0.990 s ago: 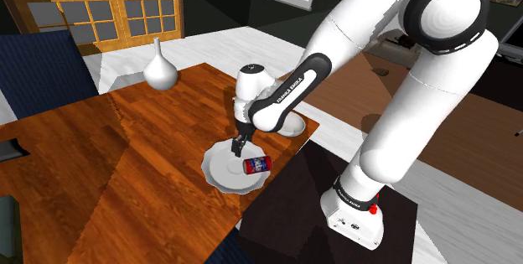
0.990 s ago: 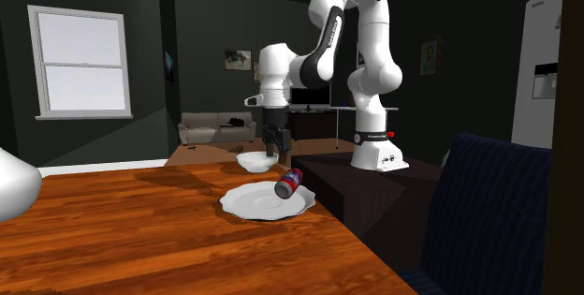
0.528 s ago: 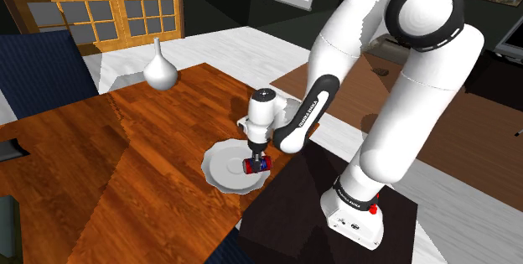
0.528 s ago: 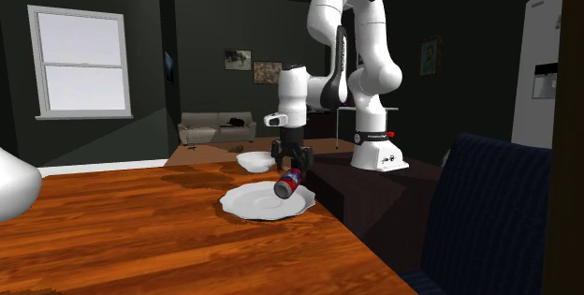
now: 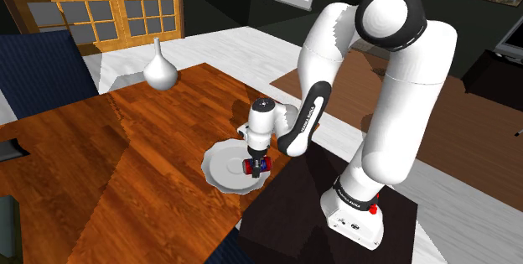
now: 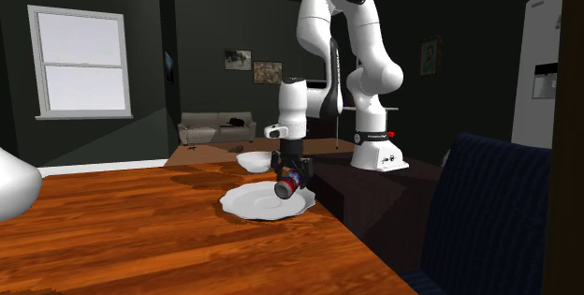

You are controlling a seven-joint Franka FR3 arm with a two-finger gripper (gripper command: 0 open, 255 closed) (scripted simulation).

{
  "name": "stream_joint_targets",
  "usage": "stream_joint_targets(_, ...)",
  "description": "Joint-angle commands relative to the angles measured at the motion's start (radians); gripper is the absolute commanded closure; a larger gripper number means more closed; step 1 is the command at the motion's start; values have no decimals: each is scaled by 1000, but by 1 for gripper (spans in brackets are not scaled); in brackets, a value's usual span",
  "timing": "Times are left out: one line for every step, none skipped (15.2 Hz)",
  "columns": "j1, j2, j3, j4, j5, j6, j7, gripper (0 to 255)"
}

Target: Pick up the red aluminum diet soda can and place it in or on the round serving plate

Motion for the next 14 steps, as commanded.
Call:
stream_joint_targets(5, 10, -3, -2, -7, 2, 5, 0)
stream_joint_targets(5, 10, -3, -2, -7, 2, 5, 0)
stream_joint_targets(5, 10, -3, -2, -7, 2, 5, 0)
stream_joint_targets(5, 10, -3, -2, -7, 2, 5, 0)
stream_joint_targets(5, 10, -3, -2, -7, 2, 5, 0)
stream_joint_targets(5, 10, -3, -2, -7, 2, 5, 0)
stream_joint_targets(5, 10, -3, -1, -7, 2, 5, 255)
stream_joint_targets(5, 10, -3, -1, -7, 2, 5, 255)
stream_joint_targets(6, 11, -4, -1, -8, 3, 6, 255)
stream_joint_targets(6, 11, -4, -1, -8, 3, 6, 255)
stream_joint_targets(6, 11, -4, -1, -8, 3, 6, 255)
stream_joint_targets(7, 11, -4, -1, -8, 3, 7, 255)
stream_joint_targets(7, 11, -3, -1, -8, 3, 6, 255)
stream_joint_targets(6, 11, -3, -1, -8, 2, 6, 255)
